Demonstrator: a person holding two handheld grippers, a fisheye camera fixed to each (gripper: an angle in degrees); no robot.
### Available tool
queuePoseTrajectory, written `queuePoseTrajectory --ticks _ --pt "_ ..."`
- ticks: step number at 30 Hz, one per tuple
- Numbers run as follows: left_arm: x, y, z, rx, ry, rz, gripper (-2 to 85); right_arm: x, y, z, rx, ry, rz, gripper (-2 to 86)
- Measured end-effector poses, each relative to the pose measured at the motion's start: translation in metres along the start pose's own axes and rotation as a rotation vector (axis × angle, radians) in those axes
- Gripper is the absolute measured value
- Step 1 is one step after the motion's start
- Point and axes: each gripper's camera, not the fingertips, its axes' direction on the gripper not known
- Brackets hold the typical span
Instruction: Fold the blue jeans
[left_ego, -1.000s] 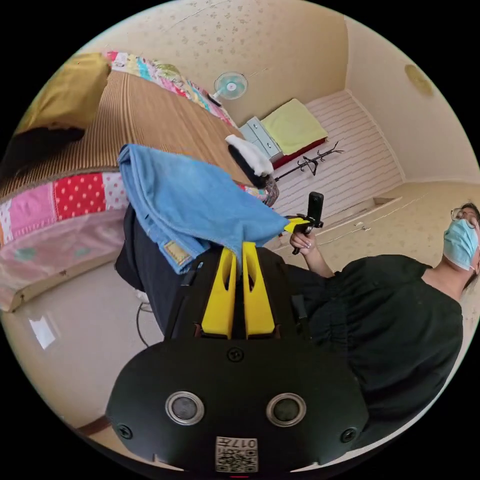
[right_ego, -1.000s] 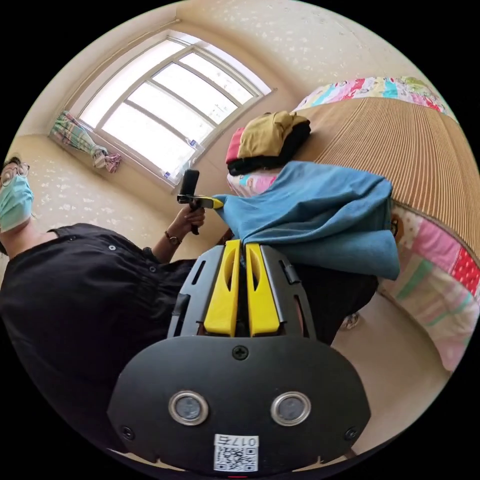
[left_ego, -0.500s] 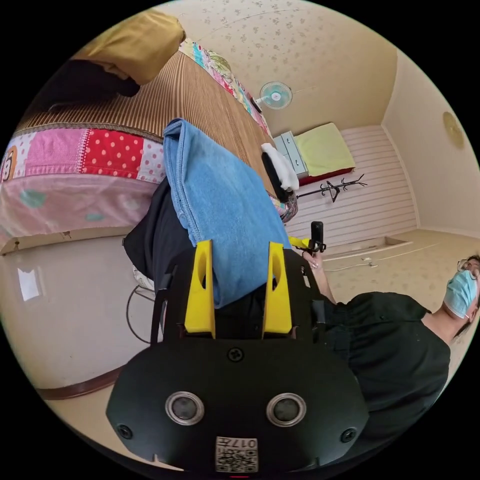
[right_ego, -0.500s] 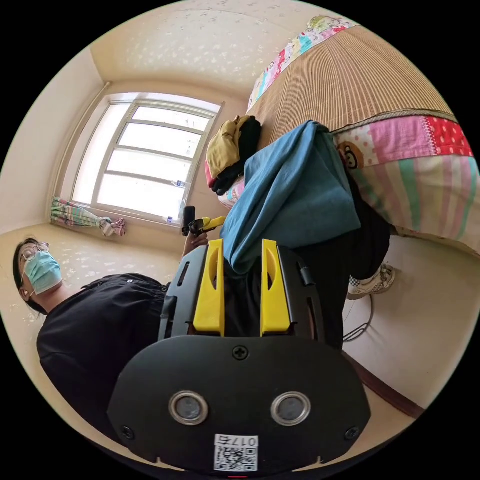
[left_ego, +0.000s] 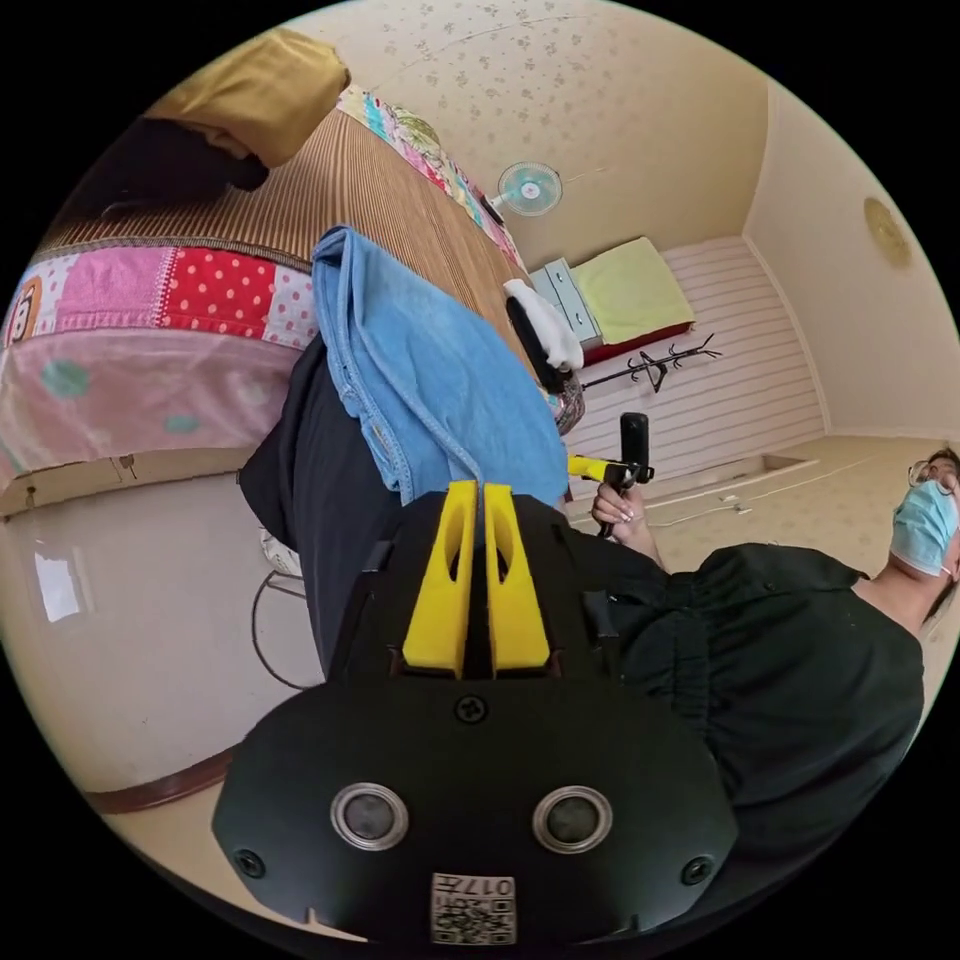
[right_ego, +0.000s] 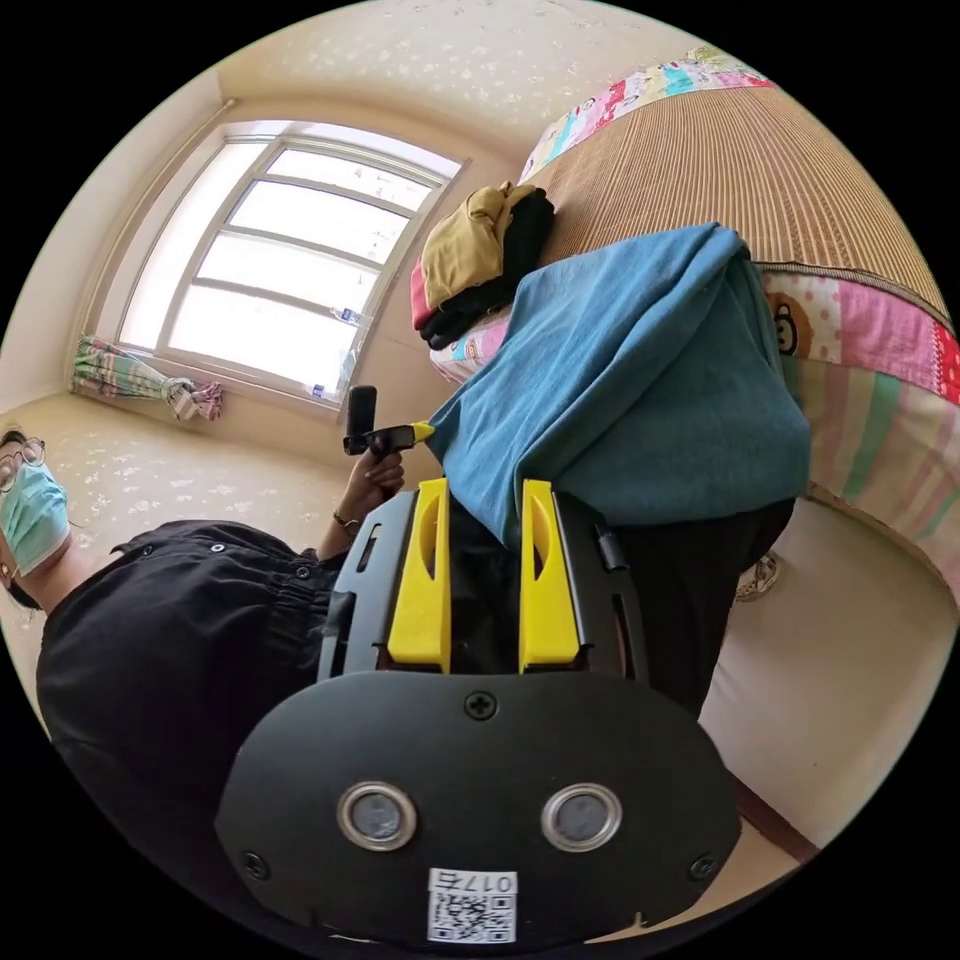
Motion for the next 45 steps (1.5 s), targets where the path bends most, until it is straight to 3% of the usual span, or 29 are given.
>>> queuePoseTrajectory --ticks 3,7,9,11,14,16,19,23,27,30,33,41,45 --pt "0.008 -0.014 -0.014 -0.011 0.071 0.052 -0.7 -0.010 -0.019 0.009 -0.069 0.026 -0.015 4.0" --pt "0.013 -0.060 -0.042 -0.011 0.256 0.123 -0.8 -0.035 -0.073 -0.005 -0.173 -0.002 -0.194 2.1" --pt "0.014 -0.124 -0.068 -0.013 0.326 0.148 -0.6 -0.042 -0.117 -0.026 -0.169 0.008 -0.242 1.8" --pt "0.022 -0.192 -0.098 0.026 0.282 0.212 0.0 -0.044 -0.176 -0.060 -0.109 0.044 -0.266 1.8" --pt "0.032 -0.292 -0.166 0.289 0.197 0.214 4.6 -0.025 -0.273 -0.148 0.269 0.041 -0.138 2.1" --pt "0.033 -0.315 -0.201 0.485 0.271 0.184 10.2 -0.001 -0.296 -0.197 0.602 0.091 0.047 3.1" --pt "0.050 -0.310 -0.212 0.549 0.224 0.217 11.6 0.002 -0.278 -0.199 0.717 0.145 0.109 5.0" --pt "0.044 -0.259 -0.133 0.250 -0.028 0.234 11.4 -0.010 -0.248 -0.120 0.416 0.304 0.014 6.8" --pt "-0.002 -0.190 -0.047 -0.024 -0.046 0.120 13.4 -0.021 -0.191 0.017 0.015 0.142 -0.050 9.0" --pt "-0.025 -0.147 -0.028 -0.049 -0.135 0.025 15.7 -0.038 -0.155 0.102 -0.158 0.090 -0.031 11.6" --pt "-0.044 -0.110 -0.037 0.035 -0.114 -0.083 16.1 -0.054 -0.135 0.152 -0.237 0.157 0.009 14.1" --pt "-0.066 -0.059 -0.049 0.115 -0.043 -0.210 14.5 -0.120 -0.110 0.173 -0.286 0.490 -0.073 17.3" --pt "-0.076 -0.056 -0.050 0.116 -0.024 -0.256 11.6 -0.129 -0.089 0.219 -0.520 0.789 -0.214 14.7"
